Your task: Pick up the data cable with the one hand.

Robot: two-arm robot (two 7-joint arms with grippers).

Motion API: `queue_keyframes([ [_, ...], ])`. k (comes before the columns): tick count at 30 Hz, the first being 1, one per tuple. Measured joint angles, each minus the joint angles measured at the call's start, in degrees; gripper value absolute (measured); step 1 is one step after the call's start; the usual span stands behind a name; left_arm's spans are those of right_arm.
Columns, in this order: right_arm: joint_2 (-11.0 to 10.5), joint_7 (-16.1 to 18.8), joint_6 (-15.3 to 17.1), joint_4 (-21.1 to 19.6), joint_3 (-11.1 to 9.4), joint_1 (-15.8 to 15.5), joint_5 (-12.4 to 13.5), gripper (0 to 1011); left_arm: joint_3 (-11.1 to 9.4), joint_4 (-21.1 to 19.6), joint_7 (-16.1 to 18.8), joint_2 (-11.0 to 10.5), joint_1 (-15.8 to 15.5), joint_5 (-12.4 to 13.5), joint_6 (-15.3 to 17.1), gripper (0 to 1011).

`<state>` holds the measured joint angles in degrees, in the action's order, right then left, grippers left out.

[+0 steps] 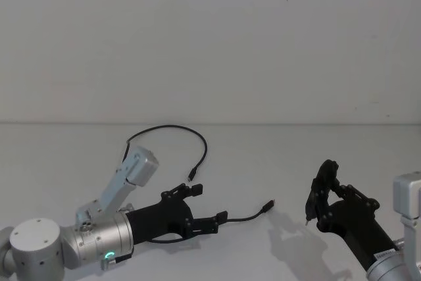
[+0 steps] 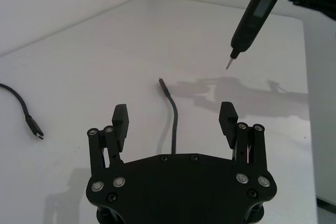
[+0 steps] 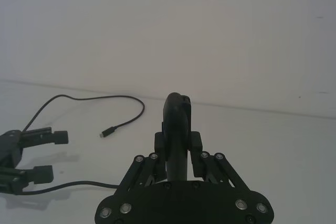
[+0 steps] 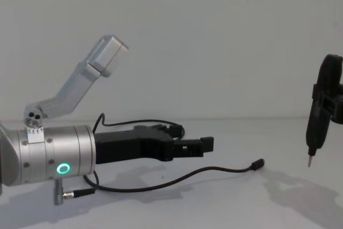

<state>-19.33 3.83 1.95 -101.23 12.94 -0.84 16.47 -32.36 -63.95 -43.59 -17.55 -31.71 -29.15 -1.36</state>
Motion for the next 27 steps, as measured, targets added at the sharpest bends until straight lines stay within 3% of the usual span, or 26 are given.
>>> queue_keyframes([
  [11, 0.00, 0.00, 0.00, 0.00, 0.00, 0.00, 0.00, 269, -1.69, 7.04, -2.64, 1.73, -3.61, -0.04, -1.56, 1001],
  [27, 0.00, 0.00, 0.00, 0.00, 0.00, 0.00, 0.00, 269, -6.62, 8.98, -1.43, 3.04, -6.85, 7.27, -3.31, 1001],
])
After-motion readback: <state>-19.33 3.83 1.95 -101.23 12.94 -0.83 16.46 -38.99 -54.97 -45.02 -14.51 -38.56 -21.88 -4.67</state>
